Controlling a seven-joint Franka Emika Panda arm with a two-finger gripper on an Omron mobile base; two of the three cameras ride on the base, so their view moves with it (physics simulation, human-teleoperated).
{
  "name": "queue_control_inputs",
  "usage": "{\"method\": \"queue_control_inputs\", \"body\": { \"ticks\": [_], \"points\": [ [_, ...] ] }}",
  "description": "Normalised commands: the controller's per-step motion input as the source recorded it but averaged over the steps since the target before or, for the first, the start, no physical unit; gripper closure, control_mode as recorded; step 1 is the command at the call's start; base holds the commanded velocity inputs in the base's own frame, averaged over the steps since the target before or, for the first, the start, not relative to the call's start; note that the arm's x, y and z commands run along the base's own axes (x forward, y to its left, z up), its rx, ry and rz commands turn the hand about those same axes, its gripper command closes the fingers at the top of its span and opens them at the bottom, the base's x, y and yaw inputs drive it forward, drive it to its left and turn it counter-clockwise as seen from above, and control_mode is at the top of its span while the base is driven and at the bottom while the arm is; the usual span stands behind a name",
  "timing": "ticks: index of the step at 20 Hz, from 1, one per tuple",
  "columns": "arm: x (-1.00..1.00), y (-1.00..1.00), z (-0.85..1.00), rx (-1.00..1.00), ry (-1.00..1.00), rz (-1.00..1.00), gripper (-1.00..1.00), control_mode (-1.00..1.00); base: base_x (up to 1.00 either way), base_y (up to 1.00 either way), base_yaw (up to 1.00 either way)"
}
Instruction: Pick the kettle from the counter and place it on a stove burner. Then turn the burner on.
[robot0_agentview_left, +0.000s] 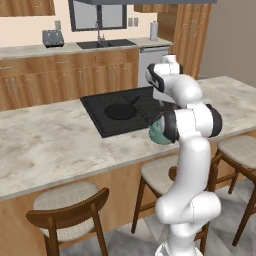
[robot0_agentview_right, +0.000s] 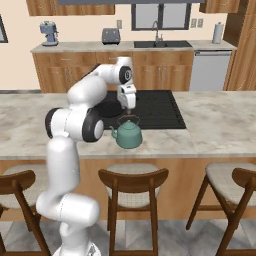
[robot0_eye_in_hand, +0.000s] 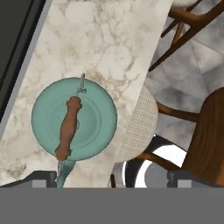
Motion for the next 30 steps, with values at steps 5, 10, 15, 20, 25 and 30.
{"method": "queue_control_inputs", "body": {
  "ticks": [5, 10, 15, 20, 25, 30],
  "points": [
    [0.52, 0.00, -0.22, 0.00, 0.00, 0.00, -1.00, -1.00, 0.00, 0.00, 0.00],
    [0.37, -0.02, -0.41, 0.00, 0.00, 0.00, -1.00, -1.00, 0.00, 0.00, 0.00],
    [0.28, -0.08, -0.38, 0.00, 0.00, 0.00, -1.00, -1.00, 0.00, 0.00, 0.00],
    [0.18, -0.12, -0.30, 0.00, 0.00, 0.00, -1.00, -1.00, 0.00, 0.00, 0.00],
    [-0.09, -0.14, -0.10, 0.00, 0.00, 0.00, -1.00, -1.00, 0.00, 0.00, 0.00],
    [-0.59, -0.15, 0.00, 0.01, -0.03, 0.00, -1.00, -1.00, 0.00, 0.00, 0.00]
  ]
}}
